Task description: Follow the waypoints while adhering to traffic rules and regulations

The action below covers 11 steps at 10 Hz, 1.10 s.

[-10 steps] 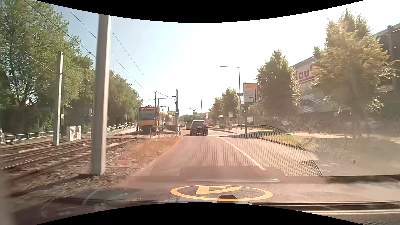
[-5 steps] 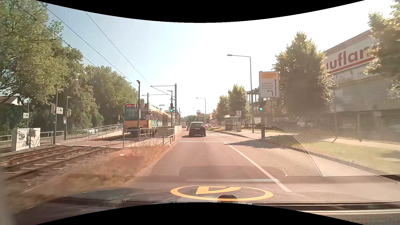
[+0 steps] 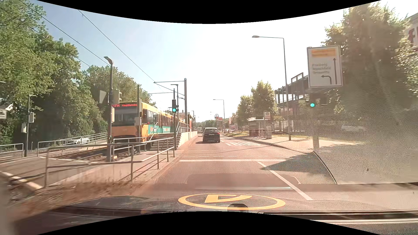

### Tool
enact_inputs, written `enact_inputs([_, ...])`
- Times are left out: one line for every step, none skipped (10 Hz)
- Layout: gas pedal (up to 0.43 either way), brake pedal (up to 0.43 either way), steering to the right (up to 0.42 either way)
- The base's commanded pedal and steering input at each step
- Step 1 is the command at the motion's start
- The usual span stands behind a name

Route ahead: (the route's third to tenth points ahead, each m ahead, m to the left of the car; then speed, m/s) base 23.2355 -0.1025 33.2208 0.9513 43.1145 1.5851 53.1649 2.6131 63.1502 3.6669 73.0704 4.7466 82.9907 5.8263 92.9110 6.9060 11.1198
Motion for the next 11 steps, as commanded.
enact_inputs([0.157,0.000,-0.043])
enact_inputs([0.157,0.000,-0.042])
enact_inputs([0.157,0.000,-0.038])
enact_inputs([0.157,0.000,-0.035])
enact_inputs([0.157,0.000,-0.031])
enact_inputs([0.157,0.000,-0.024])
enact_inputs([0.169,0.000,-0.021])
enact_inputs([0.169,0.000,-0.018])
enact_inputs([0.169,0.000,-0.013])
enact_inputs([0.169,0.000,-0.010])
enact_inputs([0.169,0.000,-0.007])
